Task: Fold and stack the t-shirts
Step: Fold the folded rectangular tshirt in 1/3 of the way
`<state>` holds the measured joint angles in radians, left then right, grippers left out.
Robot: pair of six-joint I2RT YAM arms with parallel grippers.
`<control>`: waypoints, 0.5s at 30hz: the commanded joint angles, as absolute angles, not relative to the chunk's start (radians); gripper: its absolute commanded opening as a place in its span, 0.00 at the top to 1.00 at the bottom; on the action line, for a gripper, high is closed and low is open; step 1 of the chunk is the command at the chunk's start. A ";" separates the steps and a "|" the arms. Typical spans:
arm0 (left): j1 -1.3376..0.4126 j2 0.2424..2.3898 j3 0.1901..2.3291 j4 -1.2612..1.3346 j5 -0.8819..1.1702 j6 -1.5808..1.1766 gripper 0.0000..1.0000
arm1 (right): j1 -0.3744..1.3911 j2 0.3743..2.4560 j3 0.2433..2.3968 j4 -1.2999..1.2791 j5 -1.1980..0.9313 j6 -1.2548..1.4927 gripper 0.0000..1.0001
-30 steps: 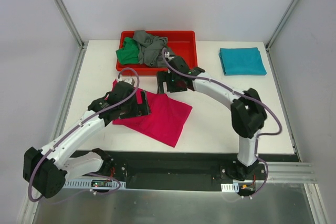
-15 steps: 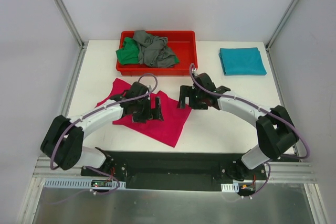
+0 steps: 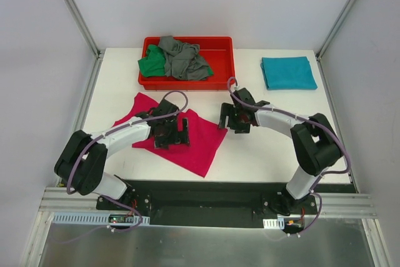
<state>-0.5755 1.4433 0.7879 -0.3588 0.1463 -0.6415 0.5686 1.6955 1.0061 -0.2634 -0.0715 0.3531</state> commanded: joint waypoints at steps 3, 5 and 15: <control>-0.716 1.355 0.906 -0.419 0.101 -0.574 0.01 | 0.568 1.738 1.043 -0.227 -0.133 0.409 0.26; -0.776 1.348 0.934 -0.428 0.095 -0.554 0.01 | 0.568 1.721 1.014 -0.200 -0.146 0.426 0.29; -0.940 1.514 0.977 -0.425 0.201 -0.584 0.25 | 0.568 1.693 0.920 -0.169 -0.158 0.449 0.49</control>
